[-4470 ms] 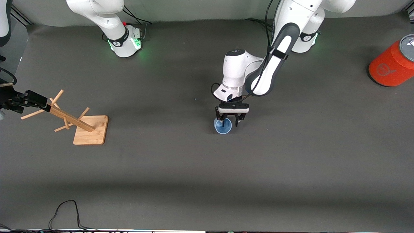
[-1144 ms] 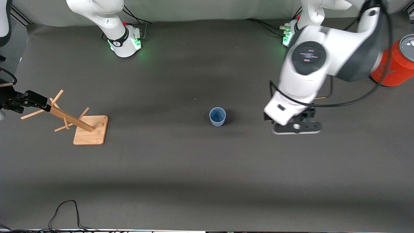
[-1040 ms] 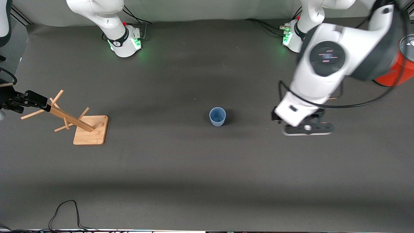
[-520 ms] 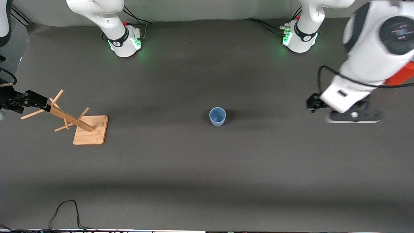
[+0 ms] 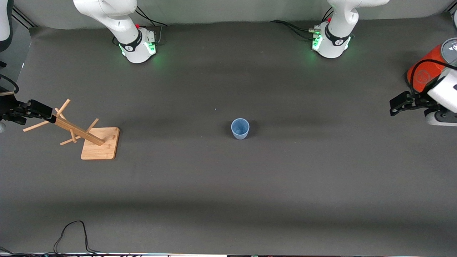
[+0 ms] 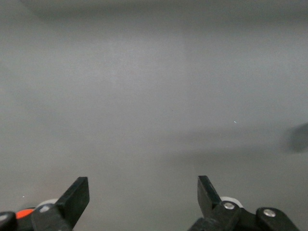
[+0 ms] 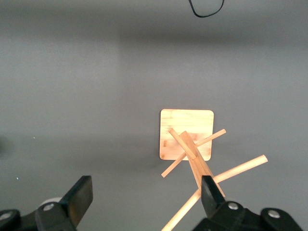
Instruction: Rotate and upright cup with both arms
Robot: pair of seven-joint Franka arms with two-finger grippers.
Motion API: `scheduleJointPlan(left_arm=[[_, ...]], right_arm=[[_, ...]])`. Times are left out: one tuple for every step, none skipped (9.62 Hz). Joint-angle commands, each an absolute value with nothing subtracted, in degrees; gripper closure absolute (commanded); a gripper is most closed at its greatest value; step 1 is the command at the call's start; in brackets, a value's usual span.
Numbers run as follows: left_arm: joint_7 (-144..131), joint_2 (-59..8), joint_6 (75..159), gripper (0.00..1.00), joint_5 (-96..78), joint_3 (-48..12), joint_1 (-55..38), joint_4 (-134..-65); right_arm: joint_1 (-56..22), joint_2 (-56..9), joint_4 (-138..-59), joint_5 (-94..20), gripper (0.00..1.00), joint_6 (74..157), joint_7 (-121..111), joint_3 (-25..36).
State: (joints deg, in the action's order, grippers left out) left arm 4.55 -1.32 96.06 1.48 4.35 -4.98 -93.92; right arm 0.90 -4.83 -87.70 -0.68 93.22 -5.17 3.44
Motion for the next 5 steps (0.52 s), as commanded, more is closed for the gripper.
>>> scheduleJointPlan(left_arm=[[7.0,-0.3,95.6,0.0,0.8,9.8,-10.2,-95.2],[6.1,-0.5,95.3,0.0,0.9,9.7,-10.0,-94.6],[6.0,-0.6,94.3,0.0,0.9,8.9,-9.3,-93.9],[6.1,-0.6,94.2,0.0,0.8,8.3,-8.1,-93.6],[6.1,-1.1,94.2,0.0,0.8,6.3,-5.8,-93.0]], right_arm=[[0.9,-4.4,-87.8,-0.6,0.0,92.6,-5.5,3.4],[0.9,-4.4,-87.8,-0.6,0.0,92.6,-5.5,3.4],[0.9,-4.4,-87.8,-0.6,0.0,92.6,-5.5,3.4],[0.9,-4.4,-87.8,-0.6,0.0,92.6,-5.5,3.4],[0.9,-4.4,-87.8,-0.6,0.0,92.6,-5.5,3.4]])
